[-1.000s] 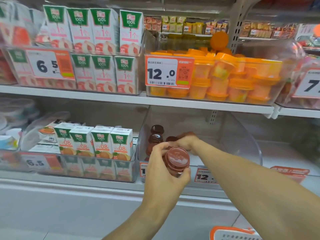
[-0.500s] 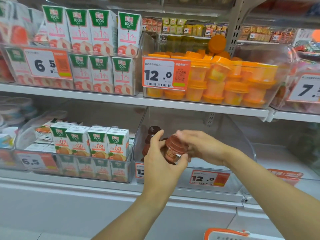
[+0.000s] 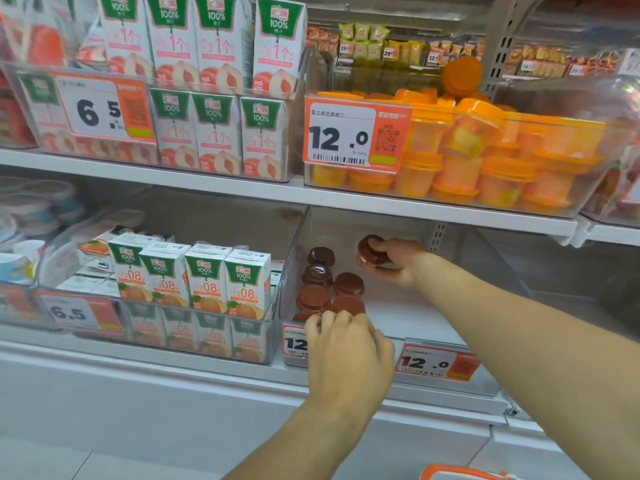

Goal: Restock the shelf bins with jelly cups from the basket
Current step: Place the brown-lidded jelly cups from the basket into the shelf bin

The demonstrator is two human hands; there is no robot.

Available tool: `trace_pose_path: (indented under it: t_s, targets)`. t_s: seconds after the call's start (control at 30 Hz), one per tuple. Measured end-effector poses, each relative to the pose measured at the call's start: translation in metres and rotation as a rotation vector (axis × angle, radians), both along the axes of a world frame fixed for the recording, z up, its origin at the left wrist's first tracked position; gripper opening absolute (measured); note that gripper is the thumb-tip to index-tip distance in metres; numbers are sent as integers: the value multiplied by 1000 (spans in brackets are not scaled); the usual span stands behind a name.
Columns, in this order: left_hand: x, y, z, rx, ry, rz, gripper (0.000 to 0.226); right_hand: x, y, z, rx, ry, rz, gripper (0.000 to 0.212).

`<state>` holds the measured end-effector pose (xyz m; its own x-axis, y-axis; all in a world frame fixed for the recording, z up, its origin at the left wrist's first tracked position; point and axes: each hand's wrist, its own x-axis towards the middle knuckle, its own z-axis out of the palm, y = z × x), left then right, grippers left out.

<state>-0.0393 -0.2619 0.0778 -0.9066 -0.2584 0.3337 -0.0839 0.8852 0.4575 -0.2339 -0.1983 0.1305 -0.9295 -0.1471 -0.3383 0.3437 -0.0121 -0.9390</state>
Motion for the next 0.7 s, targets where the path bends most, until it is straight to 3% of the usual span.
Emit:
trace_pose_path:
  t_s: [0.07,0.2,0.37,0.5,0.6,0.7]
  targets:
    - [-4,-2,-8,-12,65,23,38,-12,-12,-10,204,58,-22,41]
    - [-9,-1,-19,-51,155,60,37,-22,-26,-23,402,93,-56,26]
    - [-12,0,-22,-65,192,61,35,-24,-31,-42,770,209,15,42]
    - [-13,0,-25,-63,204,67,35,-27,-37,-48,687,183,41,56]
    - [-12,0,-26,-80,218,76,34,-27,-38,-52,510,138,45,68]
    - [-14,2,-28,-89,235,82,33,-25,-32,-47,446,113,35,69]
